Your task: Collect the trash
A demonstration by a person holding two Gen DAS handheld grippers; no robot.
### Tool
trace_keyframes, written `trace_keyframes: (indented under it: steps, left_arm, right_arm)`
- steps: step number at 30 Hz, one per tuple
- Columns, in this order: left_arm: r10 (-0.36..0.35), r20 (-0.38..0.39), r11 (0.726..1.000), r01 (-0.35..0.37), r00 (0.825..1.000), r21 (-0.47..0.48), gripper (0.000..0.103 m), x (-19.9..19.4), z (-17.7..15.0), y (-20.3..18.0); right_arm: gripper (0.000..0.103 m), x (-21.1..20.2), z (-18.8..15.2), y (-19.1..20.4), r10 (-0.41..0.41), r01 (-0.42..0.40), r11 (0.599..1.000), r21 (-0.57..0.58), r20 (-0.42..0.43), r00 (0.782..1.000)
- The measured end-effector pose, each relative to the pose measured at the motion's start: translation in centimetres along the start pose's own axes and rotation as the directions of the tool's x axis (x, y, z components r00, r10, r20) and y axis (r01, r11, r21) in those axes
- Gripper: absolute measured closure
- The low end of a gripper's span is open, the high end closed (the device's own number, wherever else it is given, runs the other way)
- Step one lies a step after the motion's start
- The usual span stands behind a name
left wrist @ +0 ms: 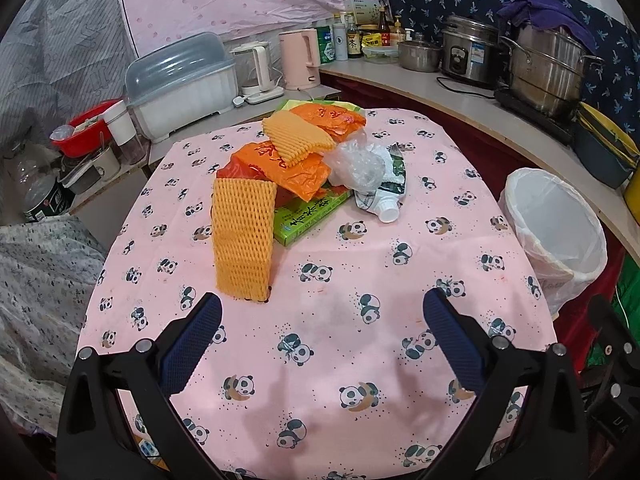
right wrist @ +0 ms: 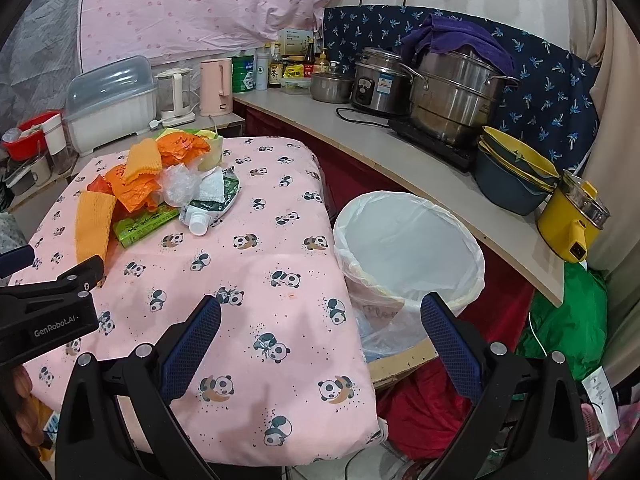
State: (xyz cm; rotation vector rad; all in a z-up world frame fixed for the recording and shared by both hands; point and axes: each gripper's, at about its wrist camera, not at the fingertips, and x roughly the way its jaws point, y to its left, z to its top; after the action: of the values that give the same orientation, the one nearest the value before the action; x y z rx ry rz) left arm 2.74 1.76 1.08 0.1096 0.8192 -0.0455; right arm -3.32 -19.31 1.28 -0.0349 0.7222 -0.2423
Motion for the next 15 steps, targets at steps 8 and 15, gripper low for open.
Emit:
trace_keyframes:
  steps: [8,15]
  left_arm:
    - [-0.014,-0.008,0.999,0.013,1.000,-0.033,0.007,2.7,0.9,2.5]
    - [-0.051,-0.035,0.997,0.048,0.998,-0.068,0.007,6.2,1.6,5.3]
  right_arm:
    - [0.007,1.8,1.7,2.2,0.012,-0.012,1.000,-0.016,0.003,1.000]
    - [0.007,4.7,3.8,5.2,0.073,-0.073,0.997,-0.016,0.002,0.997]
